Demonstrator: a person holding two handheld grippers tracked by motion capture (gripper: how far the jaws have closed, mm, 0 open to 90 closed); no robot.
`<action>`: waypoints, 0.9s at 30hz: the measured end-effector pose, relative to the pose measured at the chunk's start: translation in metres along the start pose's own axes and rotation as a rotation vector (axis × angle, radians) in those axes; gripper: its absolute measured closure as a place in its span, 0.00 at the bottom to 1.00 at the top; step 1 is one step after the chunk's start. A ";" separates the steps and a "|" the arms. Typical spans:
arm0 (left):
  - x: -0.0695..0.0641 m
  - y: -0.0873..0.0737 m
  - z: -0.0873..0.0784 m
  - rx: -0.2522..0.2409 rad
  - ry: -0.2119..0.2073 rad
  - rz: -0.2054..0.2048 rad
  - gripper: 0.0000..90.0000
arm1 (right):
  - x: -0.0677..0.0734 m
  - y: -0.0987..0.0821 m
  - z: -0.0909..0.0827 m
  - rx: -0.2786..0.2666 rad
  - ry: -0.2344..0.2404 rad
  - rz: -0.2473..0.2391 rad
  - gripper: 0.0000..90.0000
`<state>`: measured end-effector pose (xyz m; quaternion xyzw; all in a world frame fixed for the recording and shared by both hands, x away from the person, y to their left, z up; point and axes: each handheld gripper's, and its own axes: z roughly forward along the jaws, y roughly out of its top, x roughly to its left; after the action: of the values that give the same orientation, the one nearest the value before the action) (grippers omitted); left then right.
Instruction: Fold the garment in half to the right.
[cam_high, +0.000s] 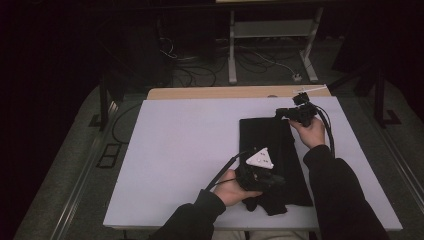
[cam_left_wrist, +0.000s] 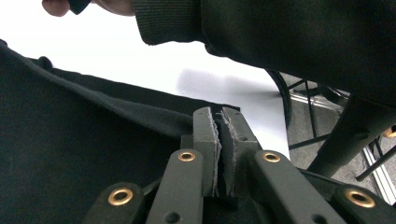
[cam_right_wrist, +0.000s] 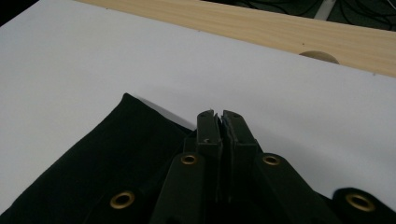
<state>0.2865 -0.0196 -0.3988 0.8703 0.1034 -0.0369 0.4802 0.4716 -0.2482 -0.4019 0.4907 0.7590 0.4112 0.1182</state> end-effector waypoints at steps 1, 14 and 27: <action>0.000 0.000 0.002 -0.004 -0.001 -0.003 0.93 | -0.001 -0.001 0.000 0.001 -0.001 0.001 0.94; 0.002 0.003 0.017 0.006 -0.013 -0.016 0.93 | -0.009 -0.006 0.003 0.019 -0.010 0.010 0.94; 0.008 0.007 0.033 0.019 -0.026 -0.038 0.93 | -0.021 -0.014 0.013 0.032 0.000 0.044 0.93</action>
<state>0.2966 -0.0502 -0.4121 0.8720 0.1134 -0.0584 0.4726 0.4806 -0.2619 -0.4257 0.5090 0.7546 0.4015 0.1014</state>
